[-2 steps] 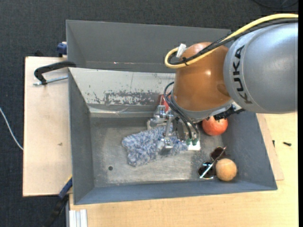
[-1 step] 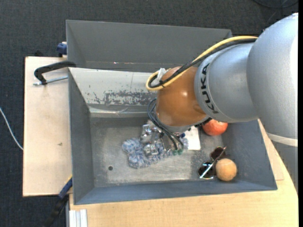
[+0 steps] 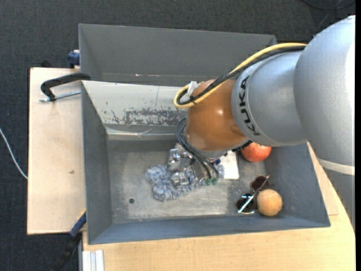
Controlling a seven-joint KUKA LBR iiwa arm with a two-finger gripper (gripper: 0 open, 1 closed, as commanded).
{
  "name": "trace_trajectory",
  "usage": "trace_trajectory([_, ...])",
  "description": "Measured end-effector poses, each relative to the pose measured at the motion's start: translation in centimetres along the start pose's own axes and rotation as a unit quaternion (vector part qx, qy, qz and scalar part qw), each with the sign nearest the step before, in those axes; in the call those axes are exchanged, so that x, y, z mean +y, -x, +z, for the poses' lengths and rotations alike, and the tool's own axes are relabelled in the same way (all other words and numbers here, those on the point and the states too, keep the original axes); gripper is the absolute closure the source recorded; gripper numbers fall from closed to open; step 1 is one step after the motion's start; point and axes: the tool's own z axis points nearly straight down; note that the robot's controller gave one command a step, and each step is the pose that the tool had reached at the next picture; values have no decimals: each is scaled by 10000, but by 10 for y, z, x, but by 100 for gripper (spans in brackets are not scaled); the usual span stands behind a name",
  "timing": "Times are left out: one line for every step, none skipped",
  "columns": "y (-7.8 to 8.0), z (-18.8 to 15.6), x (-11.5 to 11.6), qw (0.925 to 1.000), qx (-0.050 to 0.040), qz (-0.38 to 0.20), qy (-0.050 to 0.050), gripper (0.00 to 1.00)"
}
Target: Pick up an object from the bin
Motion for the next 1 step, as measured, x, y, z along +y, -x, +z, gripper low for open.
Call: trace_trajectory([2,-135,-4,9999,3,-141,0,100])
